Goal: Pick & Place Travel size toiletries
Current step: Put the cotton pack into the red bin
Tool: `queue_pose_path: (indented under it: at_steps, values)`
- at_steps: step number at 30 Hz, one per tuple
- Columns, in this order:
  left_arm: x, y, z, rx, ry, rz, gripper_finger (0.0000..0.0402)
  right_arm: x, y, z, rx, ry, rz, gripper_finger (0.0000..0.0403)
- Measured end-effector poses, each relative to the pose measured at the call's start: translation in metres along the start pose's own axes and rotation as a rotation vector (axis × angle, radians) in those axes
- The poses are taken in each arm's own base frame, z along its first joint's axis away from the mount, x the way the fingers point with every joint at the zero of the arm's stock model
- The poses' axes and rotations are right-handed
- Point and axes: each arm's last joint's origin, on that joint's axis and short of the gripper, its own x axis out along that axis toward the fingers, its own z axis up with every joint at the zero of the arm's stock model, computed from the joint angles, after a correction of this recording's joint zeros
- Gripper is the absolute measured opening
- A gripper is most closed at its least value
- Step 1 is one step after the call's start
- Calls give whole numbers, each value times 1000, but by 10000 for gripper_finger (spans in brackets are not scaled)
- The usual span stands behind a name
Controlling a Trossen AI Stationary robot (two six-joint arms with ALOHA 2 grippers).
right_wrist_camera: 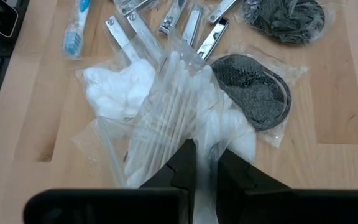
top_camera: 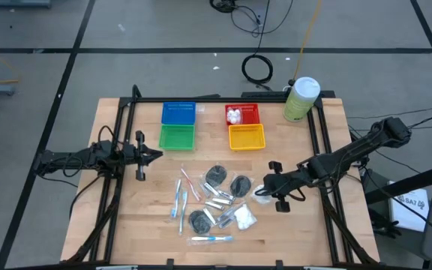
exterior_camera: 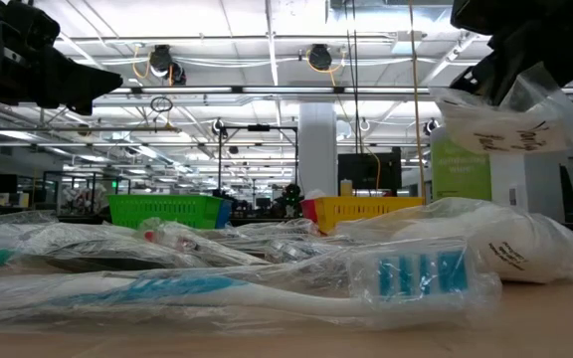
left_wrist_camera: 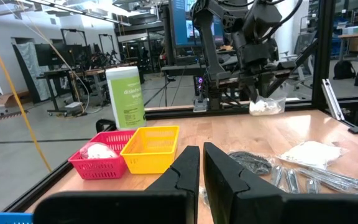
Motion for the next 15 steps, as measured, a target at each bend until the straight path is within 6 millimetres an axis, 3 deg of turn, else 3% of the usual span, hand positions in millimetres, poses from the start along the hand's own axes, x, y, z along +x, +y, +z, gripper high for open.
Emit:
queue_pose_path:
  at_steps: [5, 15]
  values:
    - [0, 0, 0, 0, 0, 0, 24, 0, 1, 3, -11, -32, 11, 22]
    - [0, 0, 0, 0, 0, 0, 24, 11, 1, 8, -103, -291, 75, 19]
